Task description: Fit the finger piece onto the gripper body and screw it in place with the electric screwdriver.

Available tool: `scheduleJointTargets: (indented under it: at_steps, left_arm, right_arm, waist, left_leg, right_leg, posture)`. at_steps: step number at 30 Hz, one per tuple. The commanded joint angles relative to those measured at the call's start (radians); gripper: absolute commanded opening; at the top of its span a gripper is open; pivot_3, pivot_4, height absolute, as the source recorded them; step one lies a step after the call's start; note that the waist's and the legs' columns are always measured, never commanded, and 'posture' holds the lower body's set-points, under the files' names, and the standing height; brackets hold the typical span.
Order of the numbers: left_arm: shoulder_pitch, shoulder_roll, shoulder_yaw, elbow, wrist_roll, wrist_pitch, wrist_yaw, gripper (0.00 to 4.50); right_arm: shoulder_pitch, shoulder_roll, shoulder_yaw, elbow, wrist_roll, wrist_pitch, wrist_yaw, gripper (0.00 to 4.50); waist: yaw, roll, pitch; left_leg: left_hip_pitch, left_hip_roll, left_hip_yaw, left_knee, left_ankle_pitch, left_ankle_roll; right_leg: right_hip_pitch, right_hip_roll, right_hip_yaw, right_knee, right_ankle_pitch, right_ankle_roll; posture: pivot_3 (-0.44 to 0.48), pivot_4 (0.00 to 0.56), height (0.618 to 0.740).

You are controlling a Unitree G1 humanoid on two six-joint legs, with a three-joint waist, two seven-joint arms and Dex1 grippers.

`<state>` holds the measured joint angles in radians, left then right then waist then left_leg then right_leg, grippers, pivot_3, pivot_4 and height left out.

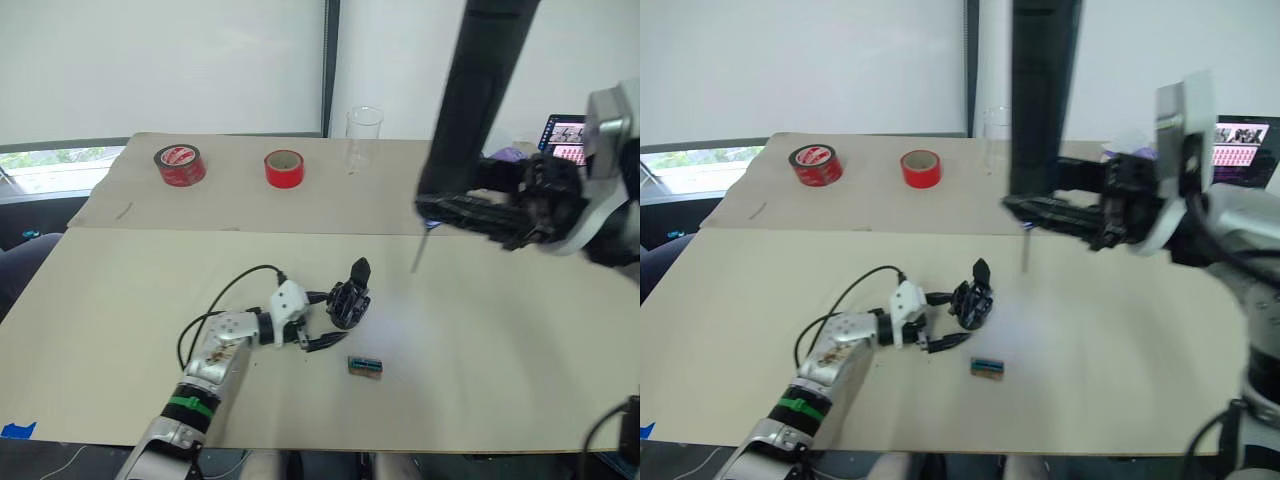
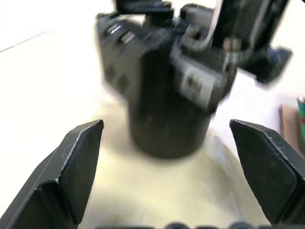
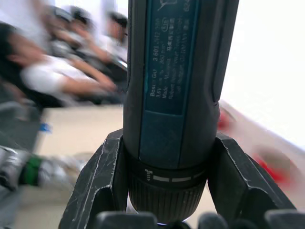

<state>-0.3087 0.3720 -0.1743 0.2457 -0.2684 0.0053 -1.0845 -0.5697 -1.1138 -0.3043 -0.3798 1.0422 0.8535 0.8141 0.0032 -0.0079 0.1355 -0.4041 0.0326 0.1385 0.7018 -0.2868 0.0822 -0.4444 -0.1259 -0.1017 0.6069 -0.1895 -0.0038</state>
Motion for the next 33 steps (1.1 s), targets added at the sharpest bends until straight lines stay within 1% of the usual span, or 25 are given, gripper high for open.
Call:
scheduleJointTargets:
  at_steps: [1,4,6,9,11,13,17,19,23,25,26,27,28,30,33]
  left_arm:
    - [0.066,0.093,0.068,-0.061,-0.101,0.016,-0.136,4.46]
    - [0.102,0.159,0.131,-0.120,-0.168,0.018,-0.191,4.46]
    - [0.130,0.190,0.162,-0.175,-0.214,0.031,-0.222,4.46]
    - [0.165,0.239,0.185,-0.253,-0.260,0.075,-0.259,4.46]
    - [0.169,0.259,0.198,-0.282,-0.276,0.100,-0.259,4.46]
    - [0.168,0.265,0.217,-0.293,-0.282,0.101,-0.247,4.46]
    - [0.173,0.277,0.236,-0.301,-0.269,0.089,-0.246,4.46]
    - [0.182,0.293,0.237,-0.313,-0.278,0.119,-0.249,4.46]
    - [0.186,0.296,0.245,-0.321,-0.272,0.113,-0.223,4.46]
    - [0.185,0.293,0.253,-0.318,-0.271,0.110,-0.209,4.50]
    - [0.185,0.293,0.257,-0.316,-0.268,0.107,-0.199,4.50]
    - [0.186,0.295,0.260,-0.313,-0.261,0.107,-0.187,4.50]
    - [0.188,0.301,0.263,-0.311,-0.251,0.109,-0.174,4.50]
    - [0.195,0.313,0.269,-0.305,-0.242,0.110,-0.171,4.50]
    - [0.197,0.334,0.279,-0.279,-0.204,0.098,-0.142,4.50]
  right_arm:
    - [0.083,-0.205,0.000,0.094,-0.144,0.122,0.027,1.91]
    - [0.222,-0.387,0.075,0.225,-0.237,0.190,0.148,1.91]
    - [0.261,-0.441,0.166,0.315,-0.323,0.206,0.153,1.91]
    - [0.250,-0.424,0.308,0.418,-0.441,0.172,0.189,1.91]
    - [0.221,-0.392,0.408,0.475,-0.521,0.148,0.233,1.91]
    - [0.175,-0.341,0.478,0.528,-0.587,0.131,0.259,1.91]
    - [0.088,-0.257,0.580,0.632,-0.711,0.088,0.298,1.91]
    - [0.051,-0.211,0.615,0.707,-0.773,0.059,0.301,1.91]
    - [0.005,-0.152,0.642,0.809,-0.851,0.012,0.320,1.91]
    - [-0.007,-0.131,0.634,0.845,-0.875,-0.009,0.331,2.93]
    - [-0.015,-0.119,0.620,0.866,-0.884,-0.019,0.322,3.19]
    - [-0.019,-0.118,0.610,0.878,-0.889,-0.033,0.329,3.58]
    - [-0.022,-0.121,0.596,0.884,-0.888,-0.038,0.340,3.82]
    - [-0.021,-0.140,0.563,0.877,-0.869,-0.040,0.378,4.47]
    - [0.010,-0.190,0.481,0.827,-0.829,-0.077,0.432,4.47]
  waist:
    - [-0.001,0.000,0.000]
    - [0.004,0.000,0.003]
    - [0.007,0.001,0.004]
    - [0.007,0.005,0.007]
    - [0.007,0.008,0.009]
    - [0.005,0.009,0.011]
    - [-0.001,0.011,0.015]
    - [0.000,0.011,0.016]
    - [0.000,0.010,0.016]
    - [0.000,0.007,0.016]
    - [0.000,0.006,0.016]
    - [0.001,0.006,0.016]
    - [0.001,0.006,0.016]
    - [0.003,0.006,0.016]
    - [0.006,0.007,0.016]
  left_leg:
    - [0.000,0.000,0.000,-0.003,0.001,-0.002]
    - [-0.002,0.000,0.002,-0.006,0.003,-0.004]
    - [-0.005,0.000,0.003,-0.007,0.003,-0.004]
    - [-0.006,0.000,0.004,-0.006,0.003,-0.005]
    - [-0.006,-0.001,0.005,-0.006,0.003,-0.004]
    - [-0.006,-0.001,0.005,-0.006,0.003,-0.005]
    - [-0.005,0.000,0.005,-0.006,0.006,-0.008]
    - [-0.004,0.000,0.005,-0.006,0.007,-0.010]
    - [-0.004,0.001,0.005,-0.006,0.009,-0.013]
    - [-0.003,0.001,0.005,-0.005,0.008,-0.013]
    - [-0.003,0.001,0.005,-0.005,0.009,-0.013]
    - [-0.003,0.001,0.006,-0.004,0.009,-0.012]
    - [-0.004,0.001,0.006,-0.004,0.009,-0.012]
    - [-0.004,0.001,0.006,-0.003,0.009,-0.011]
    - [-0.004,0.001,0.006,-0.004,0.009,-0.012]
  right_leg:
    - [-0.001,0.000,0.000,0.000,-0.001,-0.001]
    - [-0.007,0.001,0.001,0.000,-0.001,0.000]
    - [-0.010,0.001,0.002,0.002,0.000,0.002]
    - [-0.012,0.001,0.002,0.001,0.001,0.004]
    - [-0.012,0.003,0.003,0.001,-0.003,0.010]
    - [-0.012,0.005,0.003,0.002,-0.003,0.012]
    - [-0.012,0.009,0.005,0.003,-0.001,0.013]
    - [-0.012,0.011,0.005,0.004,0.000,0.012]
    - [-0.012,0.013,0.005,0.004,0.000,0.011]
    - [-0.011,0.013,0.005,0.004,0.001,0.010]
    - [-0.011,0.012,0.005,0.004,0.001,0.010]
    - [-0.011,0.012,0.005,0.003,0.002,0.009]
    - [-0.011,0.012,0.005,0.003,0.002,0.009]
    - [-0.011,0.011,0.005,0.003,0.003,0.009]
    - [-0.012,0.012,0.005,0.004,0.003,0.009]
  posture:
    - [0.000,0.150,0.740]
    - [0.000,0.150,0.740]
    - [0.000,0.150,0.740]
    - [0.000,0.150,0.740]
    - [0.000,0.150,0.740]
    - [0.000,0.150,0.740]
    - [0.000,0.150,0.740]
    - [0.000,0.150,0.740]
    - [0.000,0.150,0.740]
    - [0.000,0.150,0.740]
    - [0.000,0.150,0.740]
    - [0.000,0.150,0.740]
    - [0.000,0.150,0.740]
    - [0.000,0.150,0.740]
    - [0.000,0.150,0.740]
